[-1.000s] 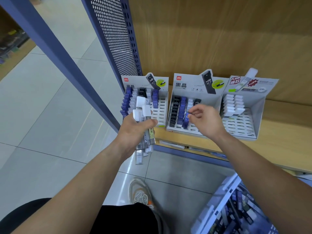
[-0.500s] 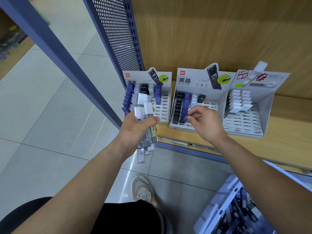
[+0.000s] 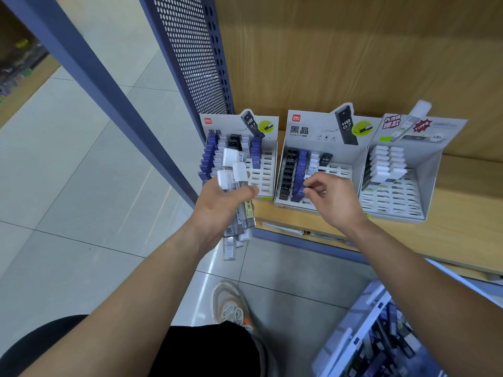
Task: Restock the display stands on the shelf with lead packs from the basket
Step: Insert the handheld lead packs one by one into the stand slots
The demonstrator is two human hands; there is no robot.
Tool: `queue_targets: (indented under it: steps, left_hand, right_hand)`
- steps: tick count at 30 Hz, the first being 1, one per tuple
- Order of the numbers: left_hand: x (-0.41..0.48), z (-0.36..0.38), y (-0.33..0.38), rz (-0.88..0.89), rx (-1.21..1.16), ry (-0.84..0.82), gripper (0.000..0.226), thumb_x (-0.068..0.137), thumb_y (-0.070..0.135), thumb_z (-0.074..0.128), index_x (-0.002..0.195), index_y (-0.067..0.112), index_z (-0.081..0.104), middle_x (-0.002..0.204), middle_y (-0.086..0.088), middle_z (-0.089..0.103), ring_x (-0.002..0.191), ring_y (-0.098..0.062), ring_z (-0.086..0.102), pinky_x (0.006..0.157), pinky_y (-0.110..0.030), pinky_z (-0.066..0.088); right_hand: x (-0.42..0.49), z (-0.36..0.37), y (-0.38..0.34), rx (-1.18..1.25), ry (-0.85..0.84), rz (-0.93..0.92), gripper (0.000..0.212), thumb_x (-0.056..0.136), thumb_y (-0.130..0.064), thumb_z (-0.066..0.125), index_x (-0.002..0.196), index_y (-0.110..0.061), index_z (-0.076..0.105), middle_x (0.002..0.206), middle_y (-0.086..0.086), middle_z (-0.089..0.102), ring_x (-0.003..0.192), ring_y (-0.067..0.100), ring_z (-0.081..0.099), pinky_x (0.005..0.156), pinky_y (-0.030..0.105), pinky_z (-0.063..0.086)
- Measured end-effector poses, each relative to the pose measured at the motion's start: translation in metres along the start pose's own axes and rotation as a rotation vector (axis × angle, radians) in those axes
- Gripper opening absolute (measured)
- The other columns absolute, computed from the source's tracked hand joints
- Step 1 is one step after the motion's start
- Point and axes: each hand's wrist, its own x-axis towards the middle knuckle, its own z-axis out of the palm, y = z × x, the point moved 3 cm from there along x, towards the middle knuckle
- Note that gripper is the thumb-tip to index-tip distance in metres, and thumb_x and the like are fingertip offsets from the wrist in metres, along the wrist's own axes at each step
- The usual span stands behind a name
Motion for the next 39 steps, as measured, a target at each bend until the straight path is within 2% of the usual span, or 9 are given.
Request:
queue_targets:
  steps: [3, 8, 12, 15, 17, 22, 28, 34, 39]
  left_hand:
    - [0.002, -0.001, -0.001, -0.002, 0.005, 0.006, 0.018, 0.089, 0.012, 0.074, 0.096, 0.028, 0.071, 0.082, 0.016, 0.076, 0.071, -0.002, 0.07, 0.097, -0.044, 0.056]
    - [0.003, -0.001, -0.002, 0.002, -0.009, 0.009, 0.018, 0.089, 0.011, 0.074, 0.097, 0.028, 0.071, 0.081, 0.015, 0.076, 0.07, -0.003, 0.069, 0.098, -0.047, 0.056]
    - [0.006, -0.001, 0.0, 0.005, -0.032, 0.011, 0.017, 0.089, 0.012, 0.073, 0.098, 0.026, 0.072, 0.083, 0.011, 0.077, 0.073, -0.007, 0.069, 0.097, -0.048, 0.056]
    - [0.009, 0.001, 0.0, 0.003, -0.069, 0.012, 0.015, 0.09, 0.013, 0.073, 0.098, 0.025, 0.073, 0.078, 0.011, 0.075, 0.078, -0.014, 0.069, 0.095, -0.05, 0.056]
    - [0.008, 0.003, 0.0, -0.005, -0.092, 0.003, 0.014, 0.089, 0.013, 0.073, 0.096, 0.025, 0.073, 0.075, 0.01, 0.074, 0.079, -0.018, 0.068, 0.092, -0.05, 0.057]
    - [0.004, 0.007, 0.001, -0.014, -0.155, -0.009, 0.01, 0.084, 0.02, 0.078, 0.092, 0.024, 0.075, 0.083, 0.0, 0.074, 0.099, -0.034, 0.071, 0.095, -0.061, 0.054]
    - [0.0, 0.005, -0.002, 0.005, -0.212, 0.022, 0.019, 0.088, 0.025, 0.077, 0.104, 0.017, 0.074, 0.1, -0.007, 0.077, 0.104, -0.035, 0.071, 0.097, -0.057, 0.054]
    - [-0.004, 0.006, 0.0, 0.0, -0.276, 0.023, 0.043, 0.081, 0.036, 0.078, 0.114, 0.01, 0.072, 0.106, -0.009, 0.078, 0.099, -0.03, 0.075, 0.094, -0.051, 0.058]
    - [-0.002, 0.006, 0.003, -0.012, -0.301, 0.075, 0.039, 0.083, 0.036, 0.076, 0.111, 0.01, 0.072, 0.101, -0.01, 0.078, 0.094, -0.03, 0.076, 0.084, -0.047, 0.062]
  right_hand:
    - [0.001, 0.005, -0.002, -0.091, -0.049, -0.043, 0.008, 0.091, -0.01, 0.07, 0.096, -0.016, 0.074, 0.085, -0.006, 0.068, 0.074, -0.003, 0.064, 0.069, 0.003, 0.045]
    - [0.0, 0.014, -0.006, -0.233, -0.09, -0.133, 0.009, 0.092, -0.012, 0.067, 0.095, -0.015, 0.075, 0.091, -0.002, 0.059, 0.076, 0.013, 0.06, 0.083, 0.032, 0.052]
    - [-0.011, 0.01, -0.02, -0.218, -0.027, -0.074, 0.012, 0.092, -0.022, 0.068, 0.102, -0.021, 0.074, 0.098, -0.006, 0.056, 0.079, 0.01, 0.058, 0.081, 0.03, 0.05]
    - [-0.038, 0.0, -0.053, 0.122, 0.021, 0.011, 0.009, 0.092, -0.022, 0.068, 0.096, -0.03, 0.072, 0.092, -0.011, 0.066, 0.076, 0.005, 0.061, 0.073, 0.021, 0.049]
    - [-0.058, 0.002, -0.077, 0.399, -0.054, 0.069, 0.012, 0.092, -0.021, 0.067, 0.089, -0.031, 0.071, 0.084, -0.01, 0.07, 0.077, 0.012, 0.067, 0.074, 0.029, 0.055]
    - [-0.08, 0.018, -0.109, 0.67, -0.15, 0.221, 0.014, 0.086, -0.019, 0.077, 0.095, -0.016, 0.066, 0.08, 0.003, 0.068, 0.069, 0.013, 0.068, 0.066, 0.032, 0.06]
    - [-0.086, 0.021, -0.122, 0.746, -0.108, 0.293, 0.016, 0.081, -0.01, 0.082, 0.091, -0.011, 0.069, 0.076, 0.005, 0.068, 0.063, 0.009, 0.067, 0.06, 0.023, 0.057]
    - [-0.085, 0.025, -0.128, 0.81, -0.124, 0.355, 0.013, 0.083, -0.01, 0.08, 0.085, -0.017, 0.069, 0.072, -0.002, 0.068, 0.067, 0.01, 0.067, 0.067, 0.029, 0.061]
    - [-0.082, 0.027, -0.129, 0.928, -0.156, 0.398, 0.012, 0.086, -0.007, 0.075, 0.083, -0.016, 0.067, 0.062, -0.009, 0.069, 0.066, 0.01, 0.068, 0.072, 0.03, 0.062]
